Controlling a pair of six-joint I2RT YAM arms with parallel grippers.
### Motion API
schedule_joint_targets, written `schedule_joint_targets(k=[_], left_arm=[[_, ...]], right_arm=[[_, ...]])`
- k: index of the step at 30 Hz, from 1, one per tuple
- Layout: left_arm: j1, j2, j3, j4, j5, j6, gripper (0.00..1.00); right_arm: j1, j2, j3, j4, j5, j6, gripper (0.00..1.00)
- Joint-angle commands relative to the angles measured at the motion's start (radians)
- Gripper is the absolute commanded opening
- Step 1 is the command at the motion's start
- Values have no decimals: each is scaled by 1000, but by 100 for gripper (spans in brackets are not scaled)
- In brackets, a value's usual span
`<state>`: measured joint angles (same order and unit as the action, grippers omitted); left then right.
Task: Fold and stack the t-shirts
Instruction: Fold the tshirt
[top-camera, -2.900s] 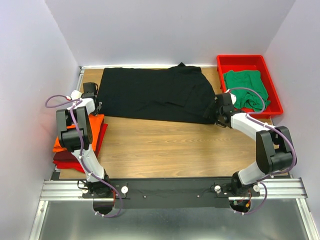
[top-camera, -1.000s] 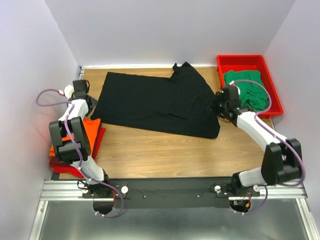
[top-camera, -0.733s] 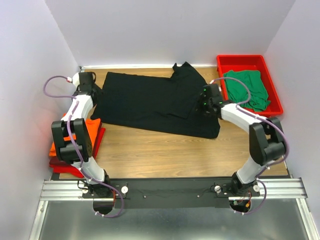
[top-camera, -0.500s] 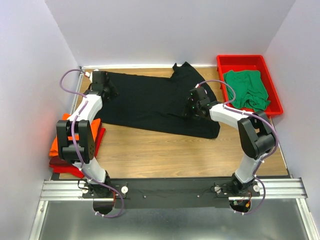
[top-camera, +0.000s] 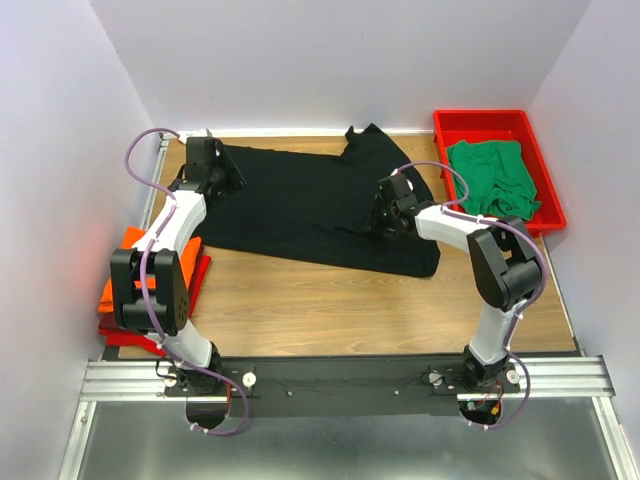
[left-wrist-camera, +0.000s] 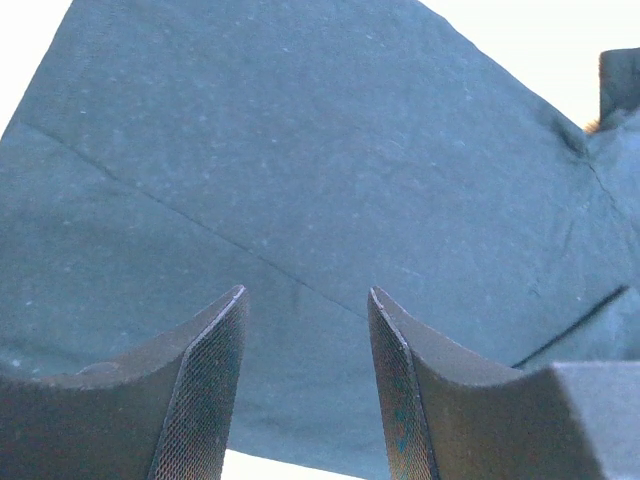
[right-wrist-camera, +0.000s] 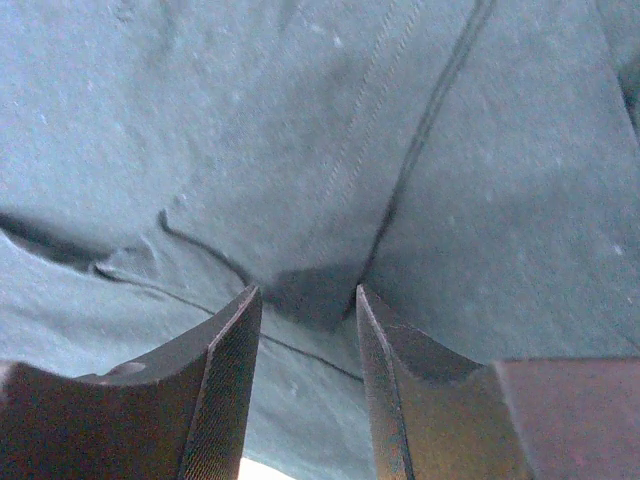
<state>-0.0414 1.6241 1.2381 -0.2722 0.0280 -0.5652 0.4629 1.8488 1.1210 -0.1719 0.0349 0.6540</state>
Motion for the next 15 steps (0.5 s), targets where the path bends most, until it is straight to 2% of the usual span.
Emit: schedule_joint_targets(k=[1,3,10,15], left_arm=[[-2,-16,-15,27,50,21,59],[-2,-21,-20,30,55,21,58],[-2,-26,-32,39,75,21,57],[-3,-29,-34,44,85,21,57]], right_arm=[[0,41,49,25,-6,16,50],[0,49,62,26,-4,19,44],[0,87,120,25,-9,10,11],[0,141,197,26,-15,1,4]])
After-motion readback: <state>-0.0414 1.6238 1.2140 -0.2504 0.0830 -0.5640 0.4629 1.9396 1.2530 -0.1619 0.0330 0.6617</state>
